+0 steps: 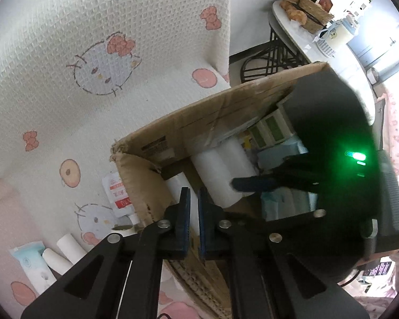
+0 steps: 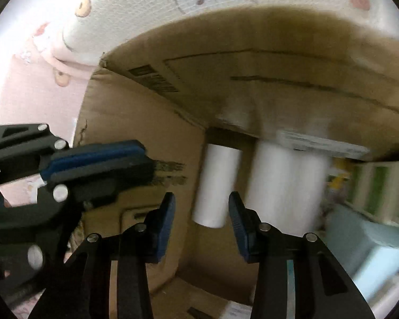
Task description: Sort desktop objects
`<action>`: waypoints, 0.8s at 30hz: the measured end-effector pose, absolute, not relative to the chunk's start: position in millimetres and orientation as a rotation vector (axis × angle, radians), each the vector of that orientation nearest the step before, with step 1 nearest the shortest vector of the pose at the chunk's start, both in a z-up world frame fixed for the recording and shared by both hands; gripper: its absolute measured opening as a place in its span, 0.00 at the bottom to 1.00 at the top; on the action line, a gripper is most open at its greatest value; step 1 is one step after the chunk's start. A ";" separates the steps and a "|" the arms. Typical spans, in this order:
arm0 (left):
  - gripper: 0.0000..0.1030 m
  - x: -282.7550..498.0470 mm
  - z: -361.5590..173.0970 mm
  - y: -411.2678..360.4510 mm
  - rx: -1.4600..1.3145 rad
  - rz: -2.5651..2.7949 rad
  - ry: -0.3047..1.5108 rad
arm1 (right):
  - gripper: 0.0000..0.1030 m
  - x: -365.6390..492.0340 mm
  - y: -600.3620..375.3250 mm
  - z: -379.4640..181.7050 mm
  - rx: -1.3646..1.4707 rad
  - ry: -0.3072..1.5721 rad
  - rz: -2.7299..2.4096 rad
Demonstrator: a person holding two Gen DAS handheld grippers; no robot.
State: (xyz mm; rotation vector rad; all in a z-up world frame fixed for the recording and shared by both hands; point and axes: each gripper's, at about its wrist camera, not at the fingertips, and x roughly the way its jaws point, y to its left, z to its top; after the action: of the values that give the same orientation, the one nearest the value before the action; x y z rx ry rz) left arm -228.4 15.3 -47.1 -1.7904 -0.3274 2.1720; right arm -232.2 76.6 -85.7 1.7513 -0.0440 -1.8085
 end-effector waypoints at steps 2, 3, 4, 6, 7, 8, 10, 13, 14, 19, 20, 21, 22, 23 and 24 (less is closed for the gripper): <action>0.06 -228.5 -40.8 18.2 -1.765 2.175 -0.319 | 0.38 -227.2 86.7 -73.0 1.750 0.025 -1.849; 0.08 -229.7 -36.7 21.7 -1.759 2.174 -0.309 | 0.38 -225.1 91.7 -67.3 1.746 0.050 -1.870; 0.10 -230.4 -35.2 24.1 -1.759 2.169 -0.311 | 0.38 -223.2 96.2 -62.1 1.740 0.071 -1.889; 0.32 -235.1 -34.0 30.0 -1.769 2.138 -0.346 | 0.38 -219.1 108.4 -49.2 1.723 0.120 -1.945; 0.34 -237.3 -35.4 32.7 -1.780 2.122 -0.375 | 0.38 -217.3 112.5 -44.1 1.715 0.133 -1.967; 0.35 -239.8 -37.4 35.7 -1.788 2.102 -0.406 | 0.38 -215.9 119.3 -39.9 1.706 0.138 -1.989; 0.35 -243.0 -42.9 43.5 -1.816 2.065 -0.464 | 0.38 -224.7 136.7 -34.1 1.697 0.126 -2.017; 0.35 -248.9 -55.3 51.6 -1.888 1.989 -0.554 | 0.38 -229.1 145.1 -27.0 1.701 0.170 -2.045; 0.35 -249.5 -58.4 53.3 -1.895 1.970 -0.587 | 0.38 -226.4 147.7 -24.6 1.700 0.190 -2.050; 0.35 -253.6 -80.4 63.6 -1.994 1.912 -0.584 | 0.38 -226.8 163.8 -21.4 1.677 0.236 -2.033; 0.35 -254.0 -87.3 65.5 -2.028 1.904 -0.585 | 0.38 -226.2 165.9 -20.1 1.672 0.290 -2.058; 0.35 -254.5 -94.8 68.5 -2.061 1.892 -0.588 | 0.38 -225.6 166.9 -20.0 1.671 0.336 -2.079; 0.35 -255.0 -101.5 72.7 -2.079 1.878 -0.584 | 0.38 -227.1 167.5 -20.7 1.668 0.379 -2.101; 0.35 -254.5 -105.3 75.1 -2.090 1.871 -0.571 | 0.38 -226.9 170.1 -15.9 1.660 0.417 -2.130; 0.35 -254.2 -111.1 80.0 -2.104 1.866 -0.560 | 0.38 -226.6 172.5 -14.0 1.656 0.428 -2.140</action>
State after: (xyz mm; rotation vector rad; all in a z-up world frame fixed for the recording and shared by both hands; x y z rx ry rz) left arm -254.2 80.0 -111.1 -2.1040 -0.5597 1.8655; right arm -226.6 172.5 -14.0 1.6555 0.4279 -2.1397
